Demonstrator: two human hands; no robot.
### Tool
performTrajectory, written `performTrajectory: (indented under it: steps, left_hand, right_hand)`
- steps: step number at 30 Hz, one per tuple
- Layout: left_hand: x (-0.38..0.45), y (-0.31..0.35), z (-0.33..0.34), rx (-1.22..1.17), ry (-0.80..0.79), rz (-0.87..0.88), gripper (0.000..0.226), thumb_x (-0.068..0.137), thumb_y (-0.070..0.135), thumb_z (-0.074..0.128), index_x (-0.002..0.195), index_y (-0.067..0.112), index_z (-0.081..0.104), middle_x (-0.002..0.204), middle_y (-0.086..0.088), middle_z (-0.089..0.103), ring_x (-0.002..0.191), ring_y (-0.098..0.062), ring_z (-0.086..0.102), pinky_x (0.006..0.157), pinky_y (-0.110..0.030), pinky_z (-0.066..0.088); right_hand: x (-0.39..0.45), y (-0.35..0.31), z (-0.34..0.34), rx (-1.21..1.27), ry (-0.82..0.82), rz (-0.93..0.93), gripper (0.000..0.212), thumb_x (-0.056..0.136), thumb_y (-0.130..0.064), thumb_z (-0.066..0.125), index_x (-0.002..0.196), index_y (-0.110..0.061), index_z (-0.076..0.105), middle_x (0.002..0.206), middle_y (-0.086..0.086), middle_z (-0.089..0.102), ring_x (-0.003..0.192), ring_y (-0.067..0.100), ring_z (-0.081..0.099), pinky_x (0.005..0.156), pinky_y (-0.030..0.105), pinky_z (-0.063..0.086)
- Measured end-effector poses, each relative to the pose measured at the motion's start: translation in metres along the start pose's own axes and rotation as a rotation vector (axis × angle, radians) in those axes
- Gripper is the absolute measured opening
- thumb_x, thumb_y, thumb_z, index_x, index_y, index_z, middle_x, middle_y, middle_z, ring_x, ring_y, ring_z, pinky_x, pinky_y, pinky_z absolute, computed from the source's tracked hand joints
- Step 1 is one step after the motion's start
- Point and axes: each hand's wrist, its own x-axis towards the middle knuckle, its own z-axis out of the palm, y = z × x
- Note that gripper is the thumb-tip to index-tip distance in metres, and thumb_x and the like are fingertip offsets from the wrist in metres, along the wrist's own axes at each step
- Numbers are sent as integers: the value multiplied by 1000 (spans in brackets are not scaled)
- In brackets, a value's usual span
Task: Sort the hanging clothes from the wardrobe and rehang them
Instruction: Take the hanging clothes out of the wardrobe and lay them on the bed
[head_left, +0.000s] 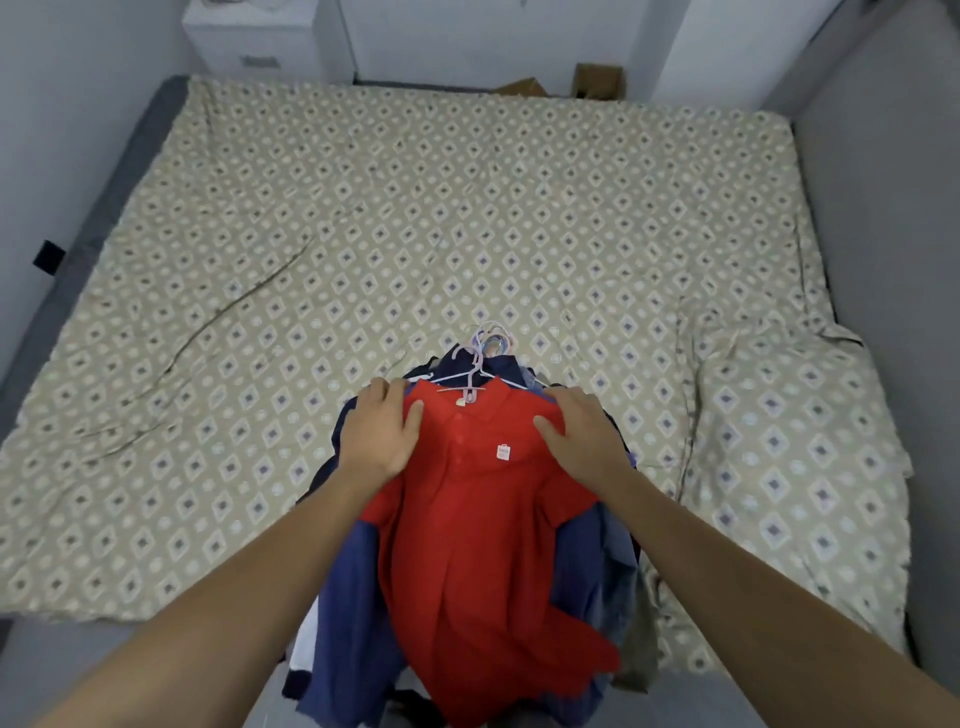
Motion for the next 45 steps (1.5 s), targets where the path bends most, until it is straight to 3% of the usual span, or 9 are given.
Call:
performTrajectory:
  steps: [4,10,16,22,25,30,35,38,45]
  left_hand:
    - [-13,21,-34,47,40,132,62,98,56,32,136,13,58,120,-11,60,115,-36,55,88,-50,52]
    - [-33,42,-90,74,102,256,64,98,57,32,143,18,54,122,-7,60,115,-33,55,85,-49,53]
    - [-71,50,-147,75,167,369,68,98,60,29,148,20,52,124,-3,59,117,-28,54,90,-48,50]
    - [-102,43,-186,59,233,430,67,100,63,27,151,24,48,128,2,57,122,-24,51,92,-47,49]
    - [-114,29,-201,55,280,425,65,100,61,30,150,24,50,127,2,57,121,-24,52,92,-45,49]
    - [-147,-9,-227,55,380,299,66,102,62,29,150,23,50,128,3,58,121,-22,52,95,-44,49]
    - [-208,-57,-244,100,493,30,64,103,63,29,153,28,46,131,7,55,124,-18,50,96,-42,47]
    - [-268,-85,-248,120,579,-167,61,104,62,32,153,28,46,129,7,56,122,-18,49,96,-42,46]
    - [-461,-128,-240,194,705,-597,62,101,62,37,149,26,50,124,2,60,116,-24,54,85,-42,47]
  right_hand:
    - [-25,-18,-34,-14,149,-19,41,101,-37,62,137,-19,58,128,2,60,123,26,51,95,43,49]
    - [-66,-60,-76,-61,261,-26,48,103,-43,58,142,-16,56,134,4,59,126,27,51,98,43,48]
    - [-124,-112,-105,-102,354,-10,70,93,-63,35,144,-20,54,136,0,57,129,25,49,102,46,47]
    - [-154,-149,-128,-132,447,-60,56,101,-53,51,146,-19,53,140,-1,57,132,23,48,106,42,43]
    - [-154,-168,-127,-144,442,-112,59,98,-57,47,145,-21,54,138,-2,57,129,23,50,104,42,45]
    - [-136,-206,-108,-139,362,-258,53,102,-53,53,146,-23,52,138,-3,56,130,22,50,105,42,45]
    - [-122,-261,-73,-130,218,-502,58,98,-58,48,145,-23,53,138,-4,56,131,24,50,105,43,45]
    - [-131,-302,-45,-101,112,-684,64,95,-63,41,144,-24,53,135,-4,56,130,22,49,105,43,45]
    - [-214,-395,36,-42,-123,-1071,53,99,-56,53,142,-25,53,134,-6,57,127,22,51,103,43,46]
